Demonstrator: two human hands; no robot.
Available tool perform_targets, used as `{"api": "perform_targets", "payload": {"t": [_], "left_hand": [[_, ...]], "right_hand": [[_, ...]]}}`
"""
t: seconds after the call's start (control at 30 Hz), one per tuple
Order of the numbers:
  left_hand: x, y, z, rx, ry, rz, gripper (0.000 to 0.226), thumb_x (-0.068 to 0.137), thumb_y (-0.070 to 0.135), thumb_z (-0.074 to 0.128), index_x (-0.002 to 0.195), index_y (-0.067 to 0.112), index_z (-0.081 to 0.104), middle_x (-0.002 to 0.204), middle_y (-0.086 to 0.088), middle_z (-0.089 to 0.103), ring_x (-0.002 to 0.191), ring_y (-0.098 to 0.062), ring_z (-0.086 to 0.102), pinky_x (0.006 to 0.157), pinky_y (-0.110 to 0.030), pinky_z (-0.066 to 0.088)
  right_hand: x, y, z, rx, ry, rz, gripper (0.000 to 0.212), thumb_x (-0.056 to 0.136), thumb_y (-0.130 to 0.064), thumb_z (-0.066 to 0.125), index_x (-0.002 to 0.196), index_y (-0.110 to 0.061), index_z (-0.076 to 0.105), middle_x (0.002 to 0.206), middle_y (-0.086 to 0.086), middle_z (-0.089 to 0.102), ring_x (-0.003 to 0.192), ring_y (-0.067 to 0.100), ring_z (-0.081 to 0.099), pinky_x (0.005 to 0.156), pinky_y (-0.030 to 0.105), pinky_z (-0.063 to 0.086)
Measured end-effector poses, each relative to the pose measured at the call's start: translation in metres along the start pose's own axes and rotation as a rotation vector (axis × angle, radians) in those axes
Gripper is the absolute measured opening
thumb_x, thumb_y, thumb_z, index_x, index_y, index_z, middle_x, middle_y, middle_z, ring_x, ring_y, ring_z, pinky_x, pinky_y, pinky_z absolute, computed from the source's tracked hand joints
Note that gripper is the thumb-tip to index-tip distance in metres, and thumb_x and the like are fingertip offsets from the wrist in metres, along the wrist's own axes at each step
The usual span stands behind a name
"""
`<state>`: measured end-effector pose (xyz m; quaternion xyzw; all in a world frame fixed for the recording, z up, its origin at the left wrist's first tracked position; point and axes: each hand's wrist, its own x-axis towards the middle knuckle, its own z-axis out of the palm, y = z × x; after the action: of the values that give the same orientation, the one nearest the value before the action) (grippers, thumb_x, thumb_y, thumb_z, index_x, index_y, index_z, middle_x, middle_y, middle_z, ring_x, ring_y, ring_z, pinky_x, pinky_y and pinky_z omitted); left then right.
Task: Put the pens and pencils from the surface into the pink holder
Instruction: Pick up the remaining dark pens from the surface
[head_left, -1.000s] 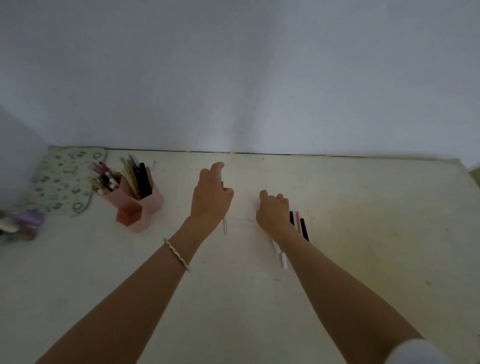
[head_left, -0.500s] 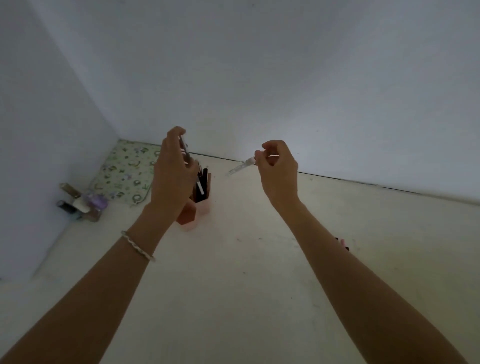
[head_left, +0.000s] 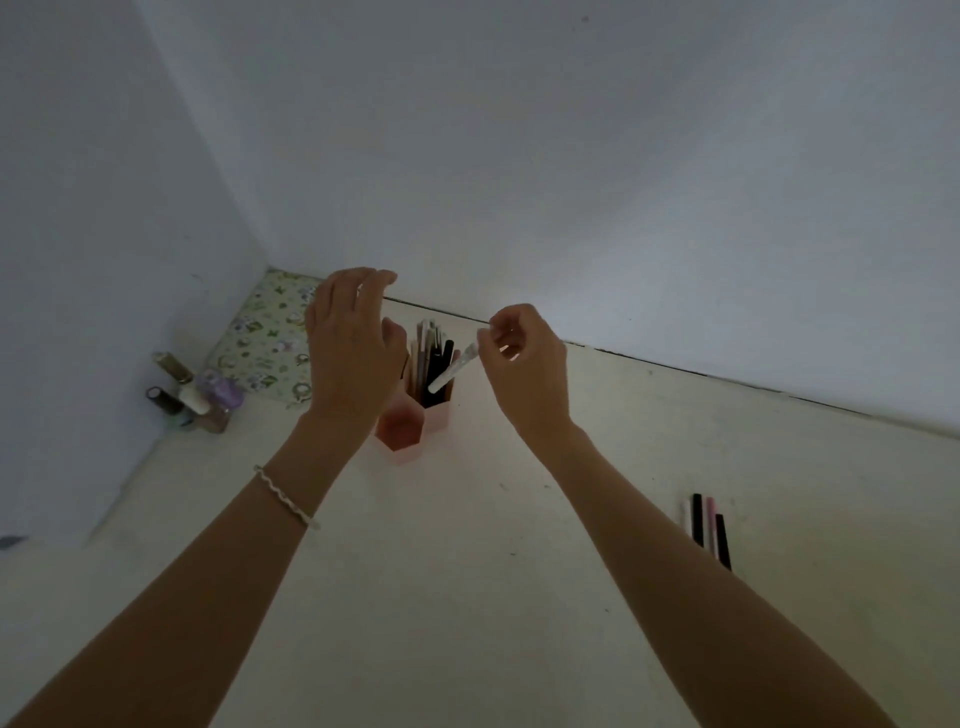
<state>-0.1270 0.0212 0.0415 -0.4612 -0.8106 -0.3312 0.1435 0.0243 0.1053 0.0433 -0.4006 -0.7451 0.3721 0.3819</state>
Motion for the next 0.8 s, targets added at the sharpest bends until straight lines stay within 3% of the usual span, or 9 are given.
{"api": "perform_targets", "payload": {"t": [0.1, 0.17, 0.23, 0.37, 0.47, 0.6, 0.7, 0.8], "left_hand": [[-0.005, 0.006, -0.003, -0.056, -0.009, -0.011, 0.047, 0.074, -0.001, 0.055, 0.119, 0.01, 0.06, 0.119, -0.007, 0.06, 0.119, -0.028, 0.051, 0.1, -0.038, 0.038], [-0.009, 0.013, -0.002, -0.071, -0.017, -0.003, 0.045, 0.075, -0.001, 0.054, 0.119, 0.01, 0.06, 0.119, -0.007, 0.06, 0.119, -0.028, 0.051, 0.1, -0.039, 0.039], [-0.014, 0.026, 0.0, -0.086, -0.023, 0.015, 0.043, 0.076, 0.0, 0.055, 0.118, 0.01, 0.06, 0.117, -0.007, 0.061, 0.117, -0.028, 0.052, 0.099, -0.038, 0.04], [-0.031, 0.074, 0.017, -0.191, -0.091, 0.036, 0.036, 0.079, -0.001, 0.058, 0.113, 0.01, 0.063, 0.111, -0.006, 0.062, 0.105, -0.022, 0.057, 0.091, -0.031, 0.044], [-0.054, 0.124, 0.042, -0.281, -0.384, 0.024, 0.03, 0.089, 0.005, 0.056, 0.116, 0.016, 0.061, 0.111, 0.0, 0.063, 0.09, -0.013, 0.063, 0.083, -0.027, 0.053], [-0.107, 0.19, 0.089, -0.299, -0.874, -0.117, 0.029, 0.087, 0.01, 0.052, 0.107, 0.027, 0.064, 0.104, 0.005, 0.068, 0.097, -0.015, 0.066, 0.088, -0.03, 0.053], [-0.143, 0.233, 0.112, -0.259, -1.023, -0.14, 0.034, 0.085, 0.006, 0.046, 0.113, 0.019, 0.061, 0.11, -0.001, 0.066, 0.101, -0.021, 0.064, 0.089, -0.033, 0.053], [-0.171, 0.263, 0.13, -0.212, -1.095, -0.122, 0.025, 0.085, 0.007, 0.045, 0.109, 0.011, 0.053, 0.105, -0.007, 0.064, 0.094, -0.026, 0.063, 0.079, -0.036, 0.052]], "right_hand": [[-0.013, 0.016, 0.019, -0.153, -0.171, -0.094, 0.004, 0.089, -0.016, 0.065, 0.092, -0.013, 0.066, 0.095, -0.001, 0.064, 0.082, 0.011, 0.061, 0.074, 0.022, 0.05], [-0.023, 0.027, 0.023, -0.299, -0.253, -0.202, 0.013, 0.09, -0.02, 0.065, 0.096, -0.012, 0.073, 0.107, 0.002, 0.063, 0.092, 0.014, 0.061, 0.083, 0.027, 0.049], [-0.029, 0.032, 0.015, -0.323, -0.207, -0.238, 0.017, 0.089, -0.018, 0.065, 0.102, -0.012, 0.074, 0.112, 0.004, 0.062, 0.092, 0.016, 0.061, 0.082, 0.026, 0.049], [-0.026, 0.04, -0.03, -0.256, 0.024, -0.12, 0.02, 0.088, -0.008, 0.059, 0.105, -0.012, 0.068, 0.104, 0.0, 0.063, 0.073, 0.009, 0.057, 0.069, 0.019, 0.048], [-0.022, 0.052, -0.078, -0.229, 0.156, -0.036, 0.022, 0.087, -0.001, 0.055, 0.103, -0.01, 0.067, 0.101, 0.0, 0.066, 0.073, 0.008, 0.058, 0.069, 0.014, 0.046], [-0.029, 0.071, -0.138, -0.195, 0.285, 0.17, 0.028, 0.085, 0.004, 0.052, 0.102, -0.011, 0.068, 0.096, -0.004, 0.067, 0.074, 0.003, 0.058, 0.068, 0.004, 0.042], [-0.041, 0.084, -0.178, -0.186, 0.345, 0.244, 0.028, 0.084, 0.003, 0.051, 0.099, -0.013, 0.068, 0.091, -0.005, 0.068, 0.071, 0.0, 0.057, 0.065, 0.005, 0.042], [-0.052, 0.099, -0.218, -0.208, 0.402, 0.288, 0.025, 0.086, 0.0, 0.05, 0.096, -0.015, 0.068, 0.09, -0.005, 0.068, 0.068, 0.002, 0.056, 0.064, 0.008, 0.043]]}}
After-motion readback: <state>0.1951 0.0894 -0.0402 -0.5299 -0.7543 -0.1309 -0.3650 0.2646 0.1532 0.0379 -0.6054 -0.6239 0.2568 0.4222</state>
